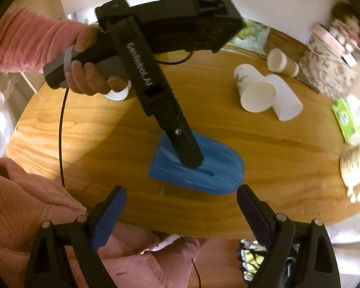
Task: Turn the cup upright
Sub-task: 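Grasp the blue cup with the right gripper while the left gripper releases it, then rotate the right gripper to turn the blue cup's opening upward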
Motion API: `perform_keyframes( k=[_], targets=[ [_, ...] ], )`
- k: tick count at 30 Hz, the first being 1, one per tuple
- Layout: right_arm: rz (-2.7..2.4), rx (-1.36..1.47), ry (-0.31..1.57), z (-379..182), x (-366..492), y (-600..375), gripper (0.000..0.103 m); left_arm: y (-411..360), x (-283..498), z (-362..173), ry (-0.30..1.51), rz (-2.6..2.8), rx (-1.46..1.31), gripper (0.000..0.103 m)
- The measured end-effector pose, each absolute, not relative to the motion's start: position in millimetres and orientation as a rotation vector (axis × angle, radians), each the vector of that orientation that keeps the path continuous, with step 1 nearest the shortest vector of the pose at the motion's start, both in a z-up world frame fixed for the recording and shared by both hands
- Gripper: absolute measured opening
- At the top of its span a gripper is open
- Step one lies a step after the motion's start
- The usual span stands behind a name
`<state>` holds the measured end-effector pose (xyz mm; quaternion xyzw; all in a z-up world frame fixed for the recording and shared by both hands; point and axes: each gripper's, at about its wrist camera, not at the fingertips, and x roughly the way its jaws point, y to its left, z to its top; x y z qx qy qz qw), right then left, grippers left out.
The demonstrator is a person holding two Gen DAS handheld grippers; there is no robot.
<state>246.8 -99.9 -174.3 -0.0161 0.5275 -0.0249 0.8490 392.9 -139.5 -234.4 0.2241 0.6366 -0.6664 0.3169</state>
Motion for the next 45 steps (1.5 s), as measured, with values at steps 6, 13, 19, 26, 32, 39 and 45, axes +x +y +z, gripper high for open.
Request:
perform_keyframes(
  k=[6,13,19,26,32,39,45],
  targets=[
    [-0.017,-0.083,1.130,-180.7,256.1,-97.7,0.093,-137.9,405.2,-242.0,1.671,-1.735,0.581,0.074],
    [0.013,-0.118,1.138,-184.2,258.4,-89.9,0.094,-126.2,425.9,-244.0,1.700,-1.686,0.494,0.077],
    [0.056,-0.188,1.149,-190.7,255.6,-83.5,0.094,-118.2,429.1,-223.6,1.611,-1.632,0.452,0.082],
    [0.125,-0.245,1.118,-193.9,244.5,-79.0,0.094,-99.3,427.3,-191.7,1.503,-1.543,0.369,0.082],
    [0.196,-0.271,1.095,-192.5,243.7,-80.1,0.094,-70.0,416.2,-167.2,1.377,-1.357,0.297,0.082],
    [0.312,-0.353,1.047,-189.7,246.5,-80.5,0.094,-19.3,392.6,-141.8,1.222,-1.005,0.087,0.082],
    [0.390,-0.379,0.991,-187.8,250.8,-86.1,0.094,7.3,359.8,-133.4,1.173,-0.812,-0.167,0.082]
  ],
)
